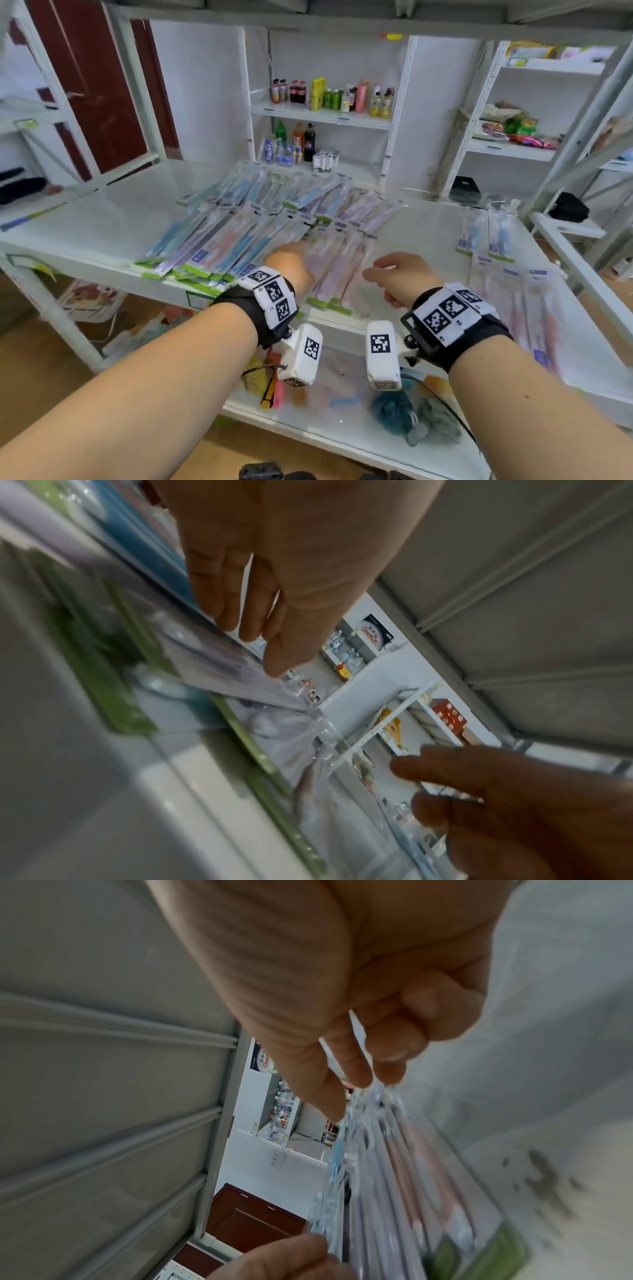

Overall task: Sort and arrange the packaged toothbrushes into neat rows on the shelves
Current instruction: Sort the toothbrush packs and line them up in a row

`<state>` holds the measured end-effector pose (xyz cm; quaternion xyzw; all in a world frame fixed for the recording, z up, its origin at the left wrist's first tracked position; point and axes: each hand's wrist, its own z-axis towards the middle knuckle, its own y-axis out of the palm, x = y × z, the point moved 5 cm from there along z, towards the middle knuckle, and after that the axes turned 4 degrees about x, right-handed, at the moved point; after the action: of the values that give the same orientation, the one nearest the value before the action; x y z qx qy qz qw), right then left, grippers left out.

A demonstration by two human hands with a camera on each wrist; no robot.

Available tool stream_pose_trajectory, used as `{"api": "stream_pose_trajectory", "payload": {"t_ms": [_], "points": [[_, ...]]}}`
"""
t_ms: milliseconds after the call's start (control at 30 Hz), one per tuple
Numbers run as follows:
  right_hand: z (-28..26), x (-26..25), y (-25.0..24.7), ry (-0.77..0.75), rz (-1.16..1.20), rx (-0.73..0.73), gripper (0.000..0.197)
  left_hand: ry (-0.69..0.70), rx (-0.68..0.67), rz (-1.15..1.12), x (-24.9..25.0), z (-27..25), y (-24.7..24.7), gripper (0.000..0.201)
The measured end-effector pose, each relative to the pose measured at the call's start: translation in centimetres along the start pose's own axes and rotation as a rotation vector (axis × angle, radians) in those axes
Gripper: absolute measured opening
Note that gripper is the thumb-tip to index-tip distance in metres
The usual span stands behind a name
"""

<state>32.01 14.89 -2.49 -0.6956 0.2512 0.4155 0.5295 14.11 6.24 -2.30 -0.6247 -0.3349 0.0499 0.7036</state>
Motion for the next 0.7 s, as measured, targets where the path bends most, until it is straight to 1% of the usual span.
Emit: {"api": "stream_pose_trajectory", "payload": {"t_ms": [100, 200, 333, 400, 500, 600, 700], "points": [[0.0, -0.8, 2.2, 0.008, -0.042, -0.051, 0.045, 0.010, -0.120, 0.099, -0.7, 0.6, 0.4, 0.040], [0.3, -1.3, 3.5, 0.033, -0.072, -0.052, 0.050, 0.035, -0.152, 0.091, -1.0, 1.4, 0.4, 0.031], [0.5, -2.2, 4.6, 0.040, -0.186, -0.021, 0.037, 0.075, -0.185, 0.076, -1.4, 2.3, 0.4, 0.037], [0.7, -2.5, 5.1, 0.059, -0.249, -0.013, 0.029, 0.103, -0.190, 0.046, -1.6, 2.6, 0.2, 0.033], [0.9, -2.6, 5.9, 0.117, -0.329, 0.006, 0.030, 0.127, -0.168, -0.071, -2.1, 3.2, -0.1, 0.023], [1.0, -2.7, 6.7, 0.182, -0.395, 0.018, 0.036, 0.138, -0.132, -0.256, -2.7, 3.8, -0.8, 0.030], [1.0, -3.0, 7.5, 0.214, -0.482, 0.014, 0.045, 0.127, -0.110, -0.430, -3.5, 4.4, -1.6, 0.036]]}}
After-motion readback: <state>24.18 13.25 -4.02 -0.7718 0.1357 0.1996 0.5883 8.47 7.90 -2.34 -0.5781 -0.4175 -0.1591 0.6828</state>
